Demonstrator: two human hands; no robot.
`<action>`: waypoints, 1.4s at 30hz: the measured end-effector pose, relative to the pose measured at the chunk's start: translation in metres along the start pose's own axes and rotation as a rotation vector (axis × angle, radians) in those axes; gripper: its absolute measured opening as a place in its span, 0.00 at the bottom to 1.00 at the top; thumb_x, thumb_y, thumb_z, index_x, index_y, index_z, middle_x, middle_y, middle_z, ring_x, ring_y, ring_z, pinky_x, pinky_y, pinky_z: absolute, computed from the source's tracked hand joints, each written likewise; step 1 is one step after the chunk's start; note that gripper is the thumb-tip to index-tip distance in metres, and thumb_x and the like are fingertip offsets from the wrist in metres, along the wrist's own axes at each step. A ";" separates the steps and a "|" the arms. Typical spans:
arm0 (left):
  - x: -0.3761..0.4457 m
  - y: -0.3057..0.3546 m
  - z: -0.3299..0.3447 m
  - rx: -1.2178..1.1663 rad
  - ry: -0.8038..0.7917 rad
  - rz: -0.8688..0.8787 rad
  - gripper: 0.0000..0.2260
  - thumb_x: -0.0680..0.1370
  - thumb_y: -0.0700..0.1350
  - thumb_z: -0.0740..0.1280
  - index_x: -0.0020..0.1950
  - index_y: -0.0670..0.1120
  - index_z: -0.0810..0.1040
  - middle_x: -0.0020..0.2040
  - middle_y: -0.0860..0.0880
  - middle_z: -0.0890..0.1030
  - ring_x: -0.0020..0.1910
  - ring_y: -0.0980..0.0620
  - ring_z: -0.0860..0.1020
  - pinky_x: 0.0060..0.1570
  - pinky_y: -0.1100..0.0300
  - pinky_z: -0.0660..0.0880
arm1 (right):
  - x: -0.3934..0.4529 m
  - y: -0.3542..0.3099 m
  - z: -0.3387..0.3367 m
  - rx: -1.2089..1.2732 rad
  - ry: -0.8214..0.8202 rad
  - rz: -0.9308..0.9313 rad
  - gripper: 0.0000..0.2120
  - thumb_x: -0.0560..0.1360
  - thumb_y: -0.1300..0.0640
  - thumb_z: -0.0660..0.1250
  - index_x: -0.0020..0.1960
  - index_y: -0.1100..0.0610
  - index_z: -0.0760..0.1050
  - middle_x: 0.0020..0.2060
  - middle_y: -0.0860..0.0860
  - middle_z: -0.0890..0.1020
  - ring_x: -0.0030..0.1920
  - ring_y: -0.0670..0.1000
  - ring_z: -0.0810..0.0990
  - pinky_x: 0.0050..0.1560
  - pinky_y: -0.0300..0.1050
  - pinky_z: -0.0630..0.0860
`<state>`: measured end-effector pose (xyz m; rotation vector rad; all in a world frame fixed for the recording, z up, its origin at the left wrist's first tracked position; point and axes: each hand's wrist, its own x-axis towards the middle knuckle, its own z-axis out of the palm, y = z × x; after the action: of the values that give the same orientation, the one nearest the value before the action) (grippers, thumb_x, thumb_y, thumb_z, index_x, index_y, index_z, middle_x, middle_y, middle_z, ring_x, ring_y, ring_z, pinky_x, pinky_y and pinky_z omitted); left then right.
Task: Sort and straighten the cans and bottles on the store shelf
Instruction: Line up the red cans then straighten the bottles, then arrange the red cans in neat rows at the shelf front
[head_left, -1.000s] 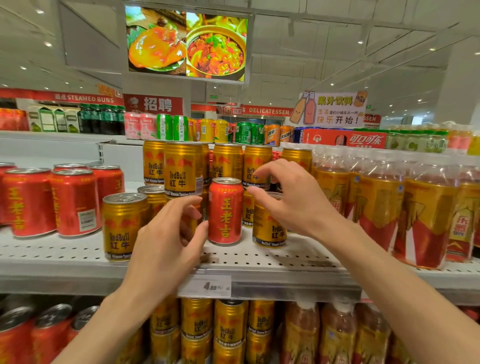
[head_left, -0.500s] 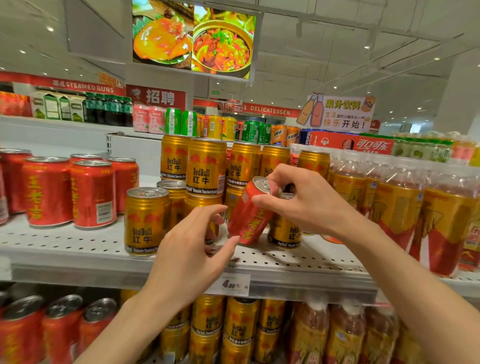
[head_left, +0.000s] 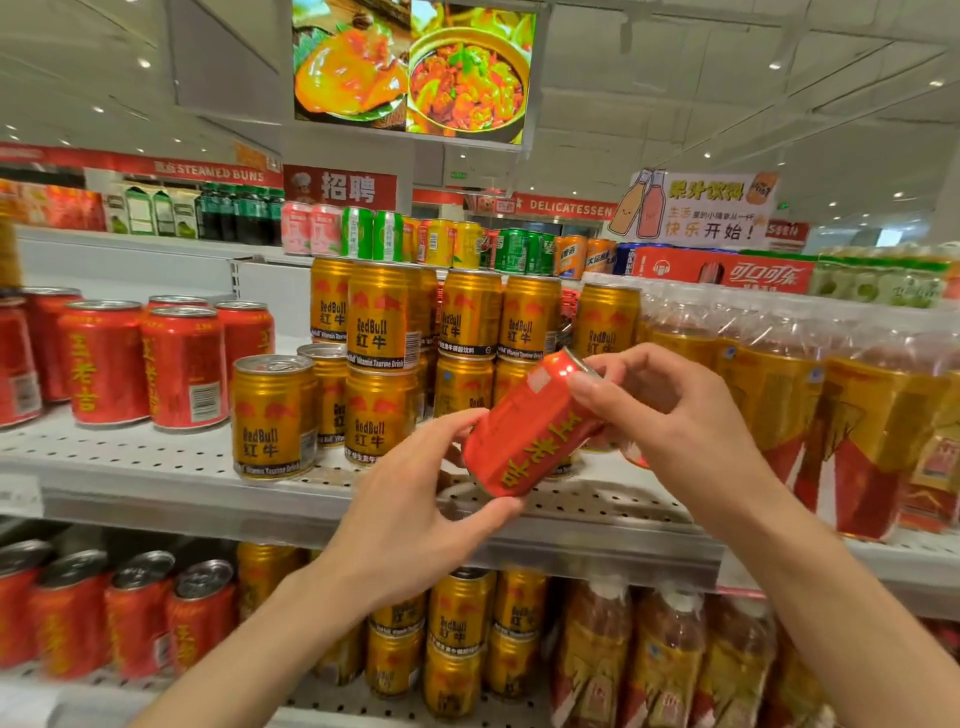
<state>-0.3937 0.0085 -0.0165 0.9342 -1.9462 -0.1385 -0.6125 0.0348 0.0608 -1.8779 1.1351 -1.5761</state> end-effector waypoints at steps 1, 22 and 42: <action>-0.001 0.001 -0.002 -0.010 -0.003 0.002 0.31 0.71 0.64 0.72 0.72 0.63 0.65 0.58 0.69 0.73 0.56 0.65 0.76 0.54 0.60 0.78 | -0.002 0.001 -0.001 -0.006 -0.008 0.006 0.12 0.74 0.51 0.74 0.42 0.59 0.75 0.52 0.46 0.85 0.51 0.50 0.85 0.39 0.39 0.81; -0.046 -0.100 -0.192 -0.102 0.077 0.131 0.30 0.71 0.63 0.72 0.70 0.56 0.72 0.56 0.60 0.78 0.48 0.56 0.81 0.34 0.63 0.79 | 0.017 -0.081 0.192 -0.041 0.040 -0.138 0.13 0.70 0.41 0.73 0.40 0.50 0.76 0.44 0.47 0.86 0.46 0.45 0.84 0.41 0.42 0.82; -0.071 -0.223 -0.273 0.112 0.106 0.026 0.34 0.70 0.71 0.67 0.73 0.57 0.70 0.56 0.63 0.74 0.45 0.62 0.78 0.44 0.59 0.81 | 0.059 -0.091 0.345 -0.307 -0.044 -0.100 0.21 0.64 0.34 0.73 0.48 0.46 0.74 0.49 0.44 0.82 0.53 0.48 0.80 0.43 0.45 0.83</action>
<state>-0.0362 -0.0281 -0.0153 0.9693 -1.8823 0.0355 -0.2549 -0.0200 0.0772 -2.1844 1.3449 -1.4703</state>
